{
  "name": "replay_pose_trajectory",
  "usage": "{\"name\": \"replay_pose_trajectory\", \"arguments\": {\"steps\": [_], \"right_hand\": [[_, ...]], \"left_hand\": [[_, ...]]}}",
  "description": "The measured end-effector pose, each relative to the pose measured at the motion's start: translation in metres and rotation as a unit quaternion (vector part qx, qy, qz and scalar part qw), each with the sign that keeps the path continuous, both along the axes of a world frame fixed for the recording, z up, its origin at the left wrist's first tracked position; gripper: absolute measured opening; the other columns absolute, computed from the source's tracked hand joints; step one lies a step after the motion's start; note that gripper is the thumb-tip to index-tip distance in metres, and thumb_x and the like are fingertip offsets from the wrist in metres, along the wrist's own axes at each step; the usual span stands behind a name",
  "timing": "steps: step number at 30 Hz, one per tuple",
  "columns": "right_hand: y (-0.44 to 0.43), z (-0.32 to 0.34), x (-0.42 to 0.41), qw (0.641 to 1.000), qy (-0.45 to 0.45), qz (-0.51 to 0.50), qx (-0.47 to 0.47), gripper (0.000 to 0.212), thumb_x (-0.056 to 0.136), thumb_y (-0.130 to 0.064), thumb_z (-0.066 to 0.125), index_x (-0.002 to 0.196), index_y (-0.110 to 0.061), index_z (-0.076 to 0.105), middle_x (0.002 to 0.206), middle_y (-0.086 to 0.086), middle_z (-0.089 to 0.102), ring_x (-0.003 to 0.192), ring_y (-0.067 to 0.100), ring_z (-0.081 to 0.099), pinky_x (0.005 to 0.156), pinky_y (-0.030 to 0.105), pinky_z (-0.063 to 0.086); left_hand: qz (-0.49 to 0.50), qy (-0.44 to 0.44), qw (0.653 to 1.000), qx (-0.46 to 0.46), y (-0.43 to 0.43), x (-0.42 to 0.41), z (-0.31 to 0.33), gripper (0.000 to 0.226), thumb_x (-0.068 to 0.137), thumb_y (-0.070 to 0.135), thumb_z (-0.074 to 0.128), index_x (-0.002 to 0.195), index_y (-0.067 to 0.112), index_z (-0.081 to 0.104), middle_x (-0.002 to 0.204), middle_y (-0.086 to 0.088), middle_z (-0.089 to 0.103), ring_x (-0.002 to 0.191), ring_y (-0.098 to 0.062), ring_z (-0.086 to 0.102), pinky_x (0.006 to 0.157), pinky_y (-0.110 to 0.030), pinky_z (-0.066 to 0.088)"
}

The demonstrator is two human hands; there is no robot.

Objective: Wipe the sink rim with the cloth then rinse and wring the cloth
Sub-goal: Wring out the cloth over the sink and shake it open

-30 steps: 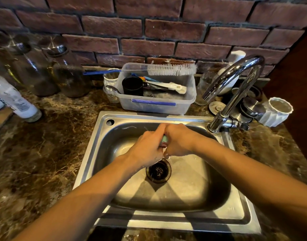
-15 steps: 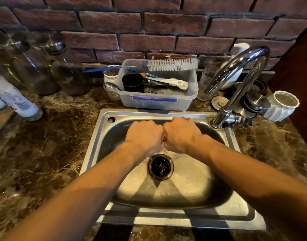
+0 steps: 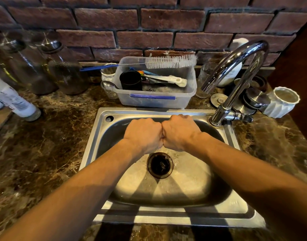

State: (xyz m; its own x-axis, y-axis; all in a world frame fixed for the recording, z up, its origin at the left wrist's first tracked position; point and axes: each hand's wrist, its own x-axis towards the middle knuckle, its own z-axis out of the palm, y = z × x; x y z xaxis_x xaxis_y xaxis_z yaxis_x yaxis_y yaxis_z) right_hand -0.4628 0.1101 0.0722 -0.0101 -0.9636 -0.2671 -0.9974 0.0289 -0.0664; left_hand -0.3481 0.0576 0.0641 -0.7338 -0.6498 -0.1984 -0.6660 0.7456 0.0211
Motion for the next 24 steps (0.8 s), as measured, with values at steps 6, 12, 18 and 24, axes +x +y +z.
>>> {"name": "replay_pose_trajectory", "arguments": {"steps": [6, 12, 18, 24], "right_hand": [[-0.001, -0.002, -0.004, 0.999, 0.027, 0.020, -0.012, 0.021, 0.095, -0.034, 0.059, 0.111, -0.022, 0.063, 0.088, -0.001, 0.052, 0.085, 0.019, 0.049, 0.086, 0.038, 0.049], [0.010, -0.007, -0.041, 0.923, -0.339, -0.073, 0.167, 0.025, 0.078, -0.034, 0.076, 0.096, -0.024, 0.062, 0.087, -0.003, 0.062, 0.078, 0.014, 0.055, 0.066, 0.029, 0.042], [0.032, -0.024, -0.052, 0.760, -0.599, -0.243, 0.061, 0.028, 0.092, -0.011, 0.071, 0.119, -0.011, 0.065, 0.098, 0.014, 0.074, 0.071, 0.012, 0.064, 0.061, 0.025, 0.053], [0.037, -0.056, -0.012, 0.826, -0.427, -0.329, -0.163, 0.035, 0.094, -0.041, 0.065, 0.126, -0.025, 0.068, 0.112, -0.005, 0.076, 0.102, 0.010, 0.070, 0.092, 0.036, 0.058]], "left_hand": [[-0.009, -0.005, 1.000, -0.029, -0.002, -0.003, -0.002, 0.028, 0.097, 0.042, 0.052, 0.108, 0.021, 0.068, 0.098, -0.001, 0.072, 0.082, -0.017, 0.060, 0.078, -0.035, 0.051], [-0.053, 0.078, 0.970, 0.226, -0.012, 0.020, -0.006, 0.030, 0.094, 0.048, 0.060, 0.108, 0.022, 0.054, 0.097, 0.003, 0.062, 0.082, -0.016, 0.055, 0.067, -0.034, 0.044], [0.158, 0.213, 0.855, 0.446, -0.006, 0.047, -0.021, 0.028, 0.098, 0.039, 0.059, 0.119, 0.020, 0.062, 0.099, 0.000, 0.072, 0.076, -0.013, 0.067, 0.067, -0.027, 0.052], [0.377, 0.409, 0.643, 0.525, 0.034, 0.019, -0.037, 0.034, 0.106, 0.030, 0.044, 0.121, 0.005, 0.064, 0.101, -0.016, 0.077, 0.076, -0.019, 0.075, 0.070, -0.028, 0.059]]}}
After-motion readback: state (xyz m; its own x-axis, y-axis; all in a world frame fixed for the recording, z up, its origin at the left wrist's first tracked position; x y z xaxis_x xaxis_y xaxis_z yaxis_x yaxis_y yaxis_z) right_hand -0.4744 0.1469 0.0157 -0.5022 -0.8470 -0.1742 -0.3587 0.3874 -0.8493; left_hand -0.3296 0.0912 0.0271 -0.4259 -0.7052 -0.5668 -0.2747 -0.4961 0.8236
